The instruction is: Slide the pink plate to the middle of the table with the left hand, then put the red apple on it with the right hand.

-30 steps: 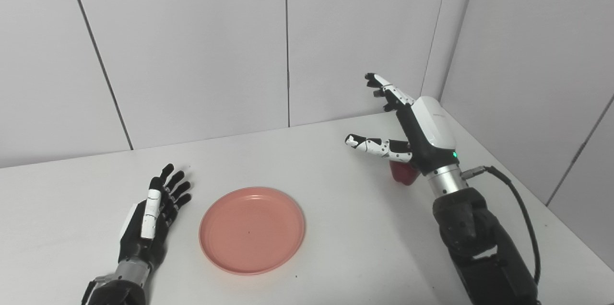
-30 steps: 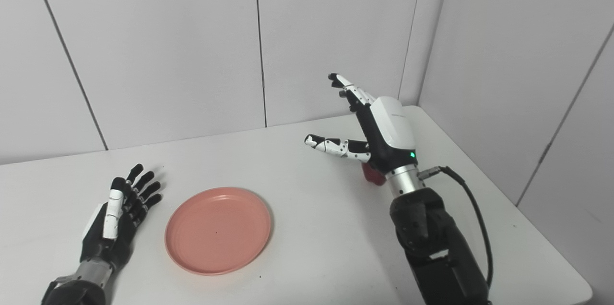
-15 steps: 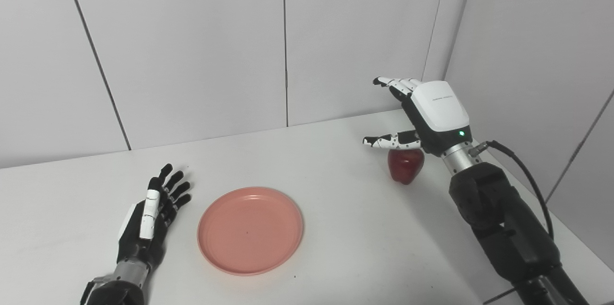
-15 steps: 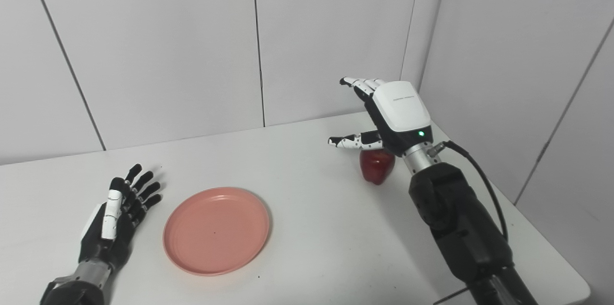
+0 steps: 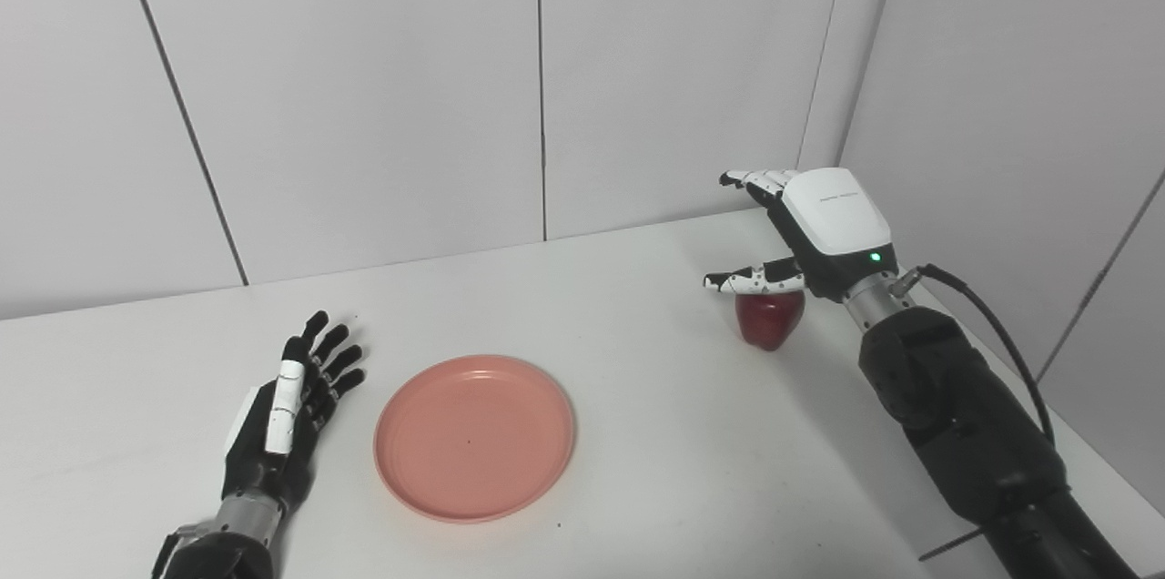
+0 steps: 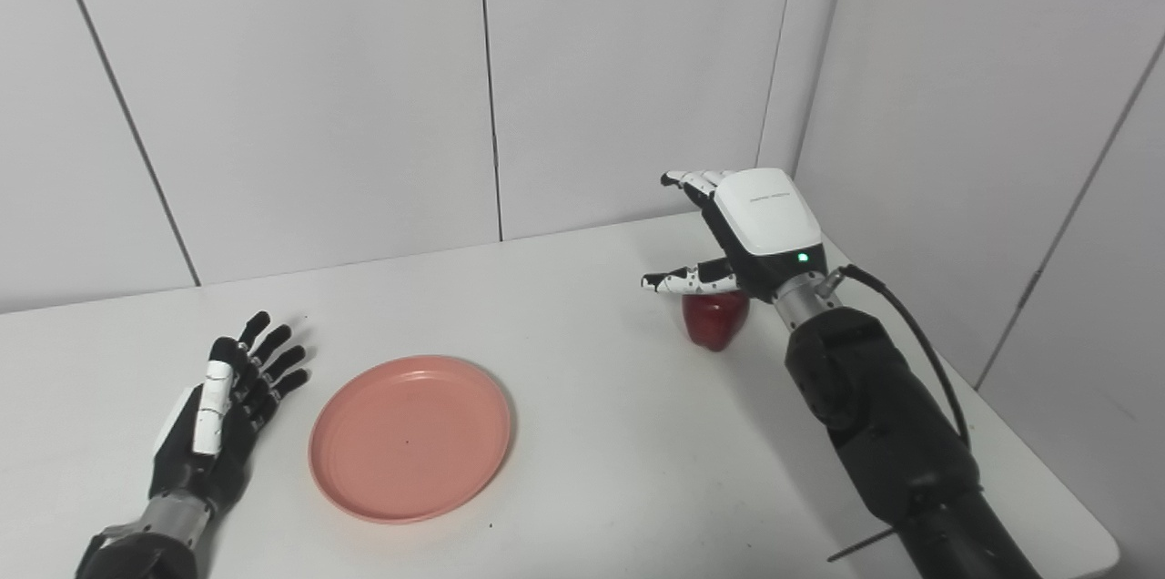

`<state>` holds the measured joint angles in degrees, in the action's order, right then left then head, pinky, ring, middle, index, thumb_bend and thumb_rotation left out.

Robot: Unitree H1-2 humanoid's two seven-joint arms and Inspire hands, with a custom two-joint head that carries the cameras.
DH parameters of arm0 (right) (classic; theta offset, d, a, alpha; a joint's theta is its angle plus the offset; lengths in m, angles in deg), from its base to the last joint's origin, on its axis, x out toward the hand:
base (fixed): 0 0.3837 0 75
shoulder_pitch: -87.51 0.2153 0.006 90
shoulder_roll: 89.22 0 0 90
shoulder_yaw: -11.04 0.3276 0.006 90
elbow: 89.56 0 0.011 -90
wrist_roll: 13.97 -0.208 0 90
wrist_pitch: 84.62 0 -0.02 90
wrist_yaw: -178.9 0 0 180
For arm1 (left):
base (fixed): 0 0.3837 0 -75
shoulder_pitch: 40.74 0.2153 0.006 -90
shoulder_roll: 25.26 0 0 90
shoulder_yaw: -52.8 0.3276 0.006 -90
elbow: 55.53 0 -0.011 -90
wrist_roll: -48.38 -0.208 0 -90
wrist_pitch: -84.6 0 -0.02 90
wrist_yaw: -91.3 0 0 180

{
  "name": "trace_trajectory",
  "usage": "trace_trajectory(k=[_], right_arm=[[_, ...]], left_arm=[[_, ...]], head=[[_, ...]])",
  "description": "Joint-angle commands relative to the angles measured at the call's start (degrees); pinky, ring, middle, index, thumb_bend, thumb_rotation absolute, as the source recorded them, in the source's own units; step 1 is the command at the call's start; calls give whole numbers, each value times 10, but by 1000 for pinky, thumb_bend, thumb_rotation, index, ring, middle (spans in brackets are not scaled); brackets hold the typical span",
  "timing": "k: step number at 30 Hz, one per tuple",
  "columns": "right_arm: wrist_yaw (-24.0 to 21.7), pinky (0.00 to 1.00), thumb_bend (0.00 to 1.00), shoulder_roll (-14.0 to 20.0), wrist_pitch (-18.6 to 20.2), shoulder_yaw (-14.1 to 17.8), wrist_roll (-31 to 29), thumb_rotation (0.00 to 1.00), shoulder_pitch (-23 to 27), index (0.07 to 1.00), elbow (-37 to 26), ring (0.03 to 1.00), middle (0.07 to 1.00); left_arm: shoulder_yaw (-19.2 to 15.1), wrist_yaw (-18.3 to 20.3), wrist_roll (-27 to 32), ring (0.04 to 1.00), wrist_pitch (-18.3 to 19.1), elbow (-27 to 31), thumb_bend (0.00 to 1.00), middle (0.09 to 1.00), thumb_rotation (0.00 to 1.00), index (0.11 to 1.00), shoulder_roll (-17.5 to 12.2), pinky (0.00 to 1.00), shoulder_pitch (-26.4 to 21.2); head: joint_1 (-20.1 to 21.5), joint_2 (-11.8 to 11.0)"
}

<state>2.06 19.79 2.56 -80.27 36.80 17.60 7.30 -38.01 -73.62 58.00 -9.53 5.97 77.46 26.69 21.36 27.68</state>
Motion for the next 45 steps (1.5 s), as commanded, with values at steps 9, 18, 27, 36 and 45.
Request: trace_trajectory(k=[9, 18, 27, 36, 45], right_arm=[[11, 539, 911, 1, 13, 7, -43, 618, 25, 780, 39, 734, 780], [11, 542, 882, 7, 19, 0, -48, 635, 20, 791, 60, 734, 804], [11, 539, 898, 18, 15, -4, -51, 636, 25, 782, 73, 723, 795], [14, 534, 904, 27, 10, -18, -45, 646, 28, 776, 89, 714, 776], [15, 525, 910, 30, 17, -31, -36, 648, 29, 769, 99, 706, 768]], left_arm=[[1, 7, 5, 902, -10, -19, 755, 954, 928, 966, 5, 865, 23], [2, 9, 5, 913, -9, -17, 736, 964, 947, 970, 3, 871, 24], [3, 6, 5, 913, -2, -10, 739, 964, 940, 970, 5, 881, 26], [3, 6, 4, 915, -7, -16, 740, 962, 939, 968, 5, 883, 26], [5, 4, 1, 902, -6, -11, 749, 956, 938, 962, 6, 872, 27]], head=[[-3, 1], [-3, 2], [-3, 3], [-9, 4], [-9, 4]])
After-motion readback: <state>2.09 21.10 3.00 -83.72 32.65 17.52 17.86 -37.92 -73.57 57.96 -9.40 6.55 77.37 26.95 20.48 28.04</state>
